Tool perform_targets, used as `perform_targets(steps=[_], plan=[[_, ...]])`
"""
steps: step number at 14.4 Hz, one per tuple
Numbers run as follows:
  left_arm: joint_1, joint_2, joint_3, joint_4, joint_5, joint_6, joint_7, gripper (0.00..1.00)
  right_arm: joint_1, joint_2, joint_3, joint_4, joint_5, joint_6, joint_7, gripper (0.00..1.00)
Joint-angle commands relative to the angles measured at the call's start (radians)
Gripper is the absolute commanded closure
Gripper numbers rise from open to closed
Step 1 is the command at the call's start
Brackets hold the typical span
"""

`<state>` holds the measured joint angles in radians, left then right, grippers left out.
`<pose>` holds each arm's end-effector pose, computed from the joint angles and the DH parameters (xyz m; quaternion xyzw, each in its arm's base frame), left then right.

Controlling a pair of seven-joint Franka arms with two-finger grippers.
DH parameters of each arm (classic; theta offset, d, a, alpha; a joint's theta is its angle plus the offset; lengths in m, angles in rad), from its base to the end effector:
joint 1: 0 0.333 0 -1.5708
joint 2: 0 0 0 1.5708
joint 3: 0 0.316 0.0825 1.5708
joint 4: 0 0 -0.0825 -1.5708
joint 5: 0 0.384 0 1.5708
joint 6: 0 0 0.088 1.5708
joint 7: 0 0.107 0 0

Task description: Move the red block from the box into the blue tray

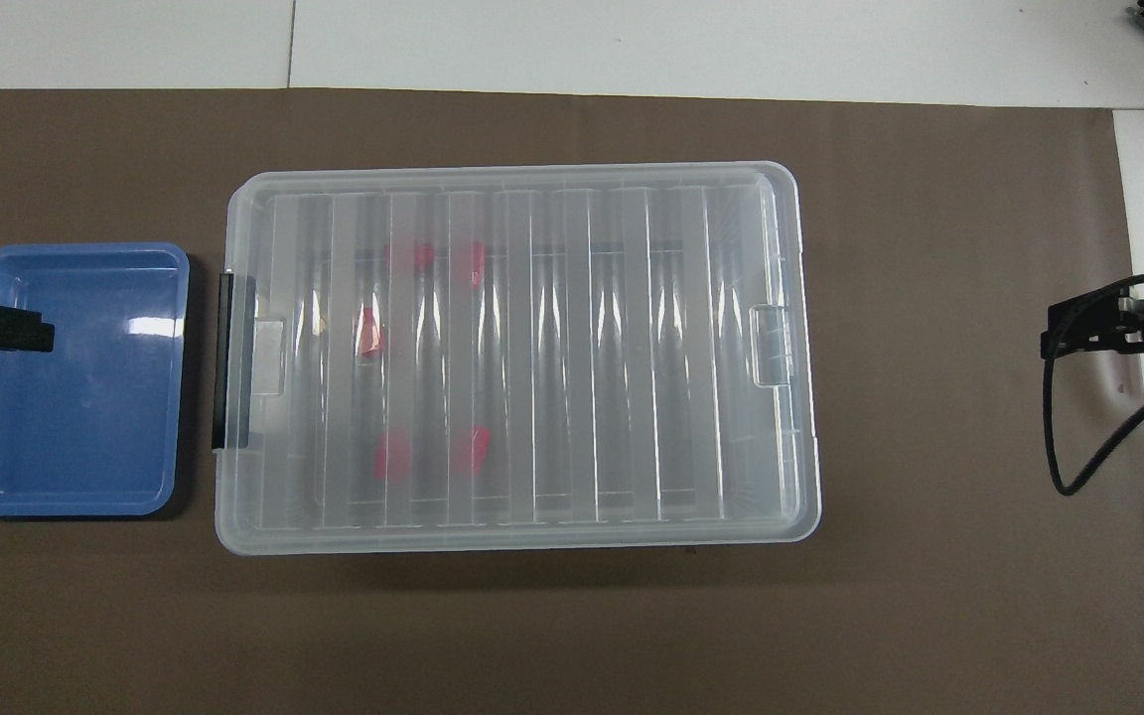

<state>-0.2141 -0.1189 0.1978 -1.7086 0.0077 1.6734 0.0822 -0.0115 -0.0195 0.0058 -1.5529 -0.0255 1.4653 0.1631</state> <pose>0.5273 -0.0016 0.6312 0.9979 -0.0496 0.0409 0.0065 0.5375 -0.0060 0.6346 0.9957 -0.0852 -0.0329 0.0154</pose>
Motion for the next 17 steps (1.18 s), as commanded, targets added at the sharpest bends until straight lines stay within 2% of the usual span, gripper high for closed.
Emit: perform_targets(steps=[1,4,6,10,17], plan=[[-0.008,-0.016,0.005,-0.003,0.018,-0.017,-0.009,0.0,-0.005,-0.027,0.003,-0.033,0.01,0.023,0.016,0.0],[-0.008,-0.016,0.005,-0.003,0.018,-0.017,-0.009,0.0,-0.01,-0.025,0.002,-0.032,0.01,0.023,0.01,0.0],[-0.008,-0.016,0.005,-0.003,0.018,-0.017,-0.009,0.0,-0.019,-0.048,0.003,-0.08,0.01,0.035,0.007,0.0],[-0.008,-0.016,0.005,-0.003,0.018,-0.017,-0.009,0.0,-0.004,-0.053,0.006,-0.14,0.012,0.148,0.022,0.0],[-0.008,-0.016,0.005,-0.003,0.018,-0.017,-0.009,0.0,0.082,-0.043,0.013,-0.275,0.012,0.377,0.093,0.01]])
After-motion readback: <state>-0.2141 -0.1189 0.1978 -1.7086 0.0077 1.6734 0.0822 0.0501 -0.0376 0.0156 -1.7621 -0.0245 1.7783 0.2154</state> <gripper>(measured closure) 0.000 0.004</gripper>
